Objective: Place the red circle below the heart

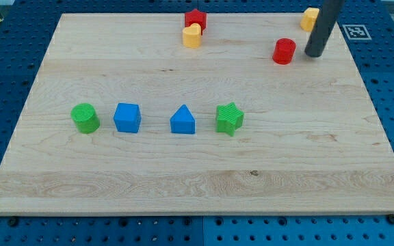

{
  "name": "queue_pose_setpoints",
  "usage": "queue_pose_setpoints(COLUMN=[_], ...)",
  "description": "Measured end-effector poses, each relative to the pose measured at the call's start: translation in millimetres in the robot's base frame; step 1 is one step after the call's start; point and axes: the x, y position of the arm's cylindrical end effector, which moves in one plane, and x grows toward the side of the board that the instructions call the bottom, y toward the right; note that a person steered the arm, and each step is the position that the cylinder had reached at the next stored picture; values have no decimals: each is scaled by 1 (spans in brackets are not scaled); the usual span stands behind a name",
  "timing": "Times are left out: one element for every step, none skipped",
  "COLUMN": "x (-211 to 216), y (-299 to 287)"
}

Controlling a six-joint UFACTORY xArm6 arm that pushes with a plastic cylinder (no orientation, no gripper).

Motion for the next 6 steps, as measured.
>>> queue_pose_setpoints(x=[4, 7, 7, 7, 7, 7], y=[-37, -81, -121, -150, -160, -178])
